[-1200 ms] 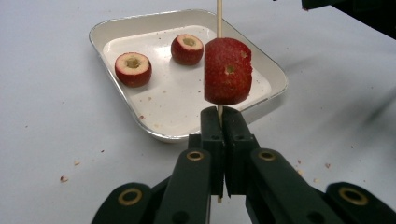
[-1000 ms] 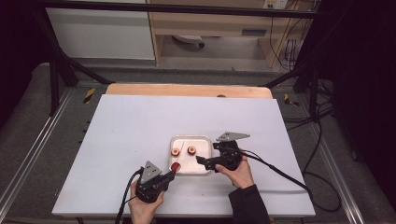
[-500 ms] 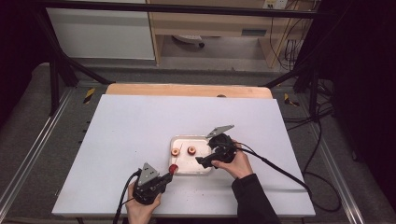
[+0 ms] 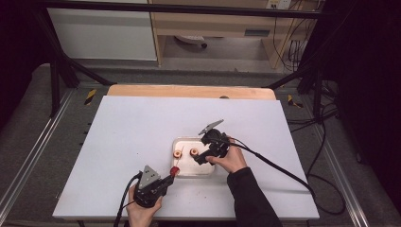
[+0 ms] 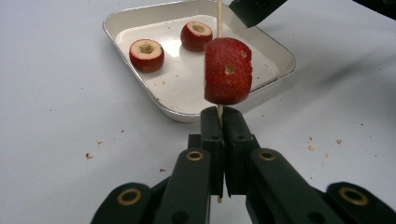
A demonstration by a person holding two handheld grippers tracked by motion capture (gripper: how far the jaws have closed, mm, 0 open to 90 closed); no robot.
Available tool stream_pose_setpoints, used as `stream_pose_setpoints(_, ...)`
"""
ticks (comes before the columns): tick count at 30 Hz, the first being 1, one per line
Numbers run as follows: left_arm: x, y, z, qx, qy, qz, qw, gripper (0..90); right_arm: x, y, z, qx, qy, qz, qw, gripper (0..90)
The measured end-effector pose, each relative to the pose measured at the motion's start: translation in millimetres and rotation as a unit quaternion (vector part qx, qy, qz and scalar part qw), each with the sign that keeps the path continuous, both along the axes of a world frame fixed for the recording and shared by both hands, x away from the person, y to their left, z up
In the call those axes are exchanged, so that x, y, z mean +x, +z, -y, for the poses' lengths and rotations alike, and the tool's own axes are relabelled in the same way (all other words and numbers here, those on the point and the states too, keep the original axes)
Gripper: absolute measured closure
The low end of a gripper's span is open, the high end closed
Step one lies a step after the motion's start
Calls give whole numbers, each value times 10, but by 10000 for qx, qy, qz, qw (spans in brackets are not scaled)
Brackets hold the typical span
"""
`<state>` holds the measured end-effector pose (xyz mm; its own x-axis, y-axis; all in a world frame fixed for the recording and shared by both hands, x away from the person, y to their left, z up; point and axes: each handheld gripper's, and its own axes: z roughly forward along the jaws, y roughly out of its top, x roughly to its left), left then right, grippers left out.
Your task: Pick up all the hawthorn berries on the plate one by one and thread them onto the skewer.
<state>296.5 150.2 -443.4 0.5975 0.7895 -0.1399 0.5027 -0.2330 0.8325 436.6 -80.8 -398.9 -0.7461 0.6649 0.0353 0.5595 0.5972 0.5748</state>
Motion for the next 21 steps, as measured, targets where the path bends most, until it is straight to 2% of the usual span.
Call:
stream_pose_setpoints(12,1,0,-12,-10,-3,0,10000,882,213,-18,-209,-242,-73,-345,9991,137)
stream_pose_setpoints(16,1,-3,-15,10,0,5,10000,882,254,-70,-265,-218,-87,-485,9985,187)
stream_pose_setpoints(21,6,-12,-22,17,11,-8,10000,882,311,-138,-272,-355,-113,-615,9974,248)
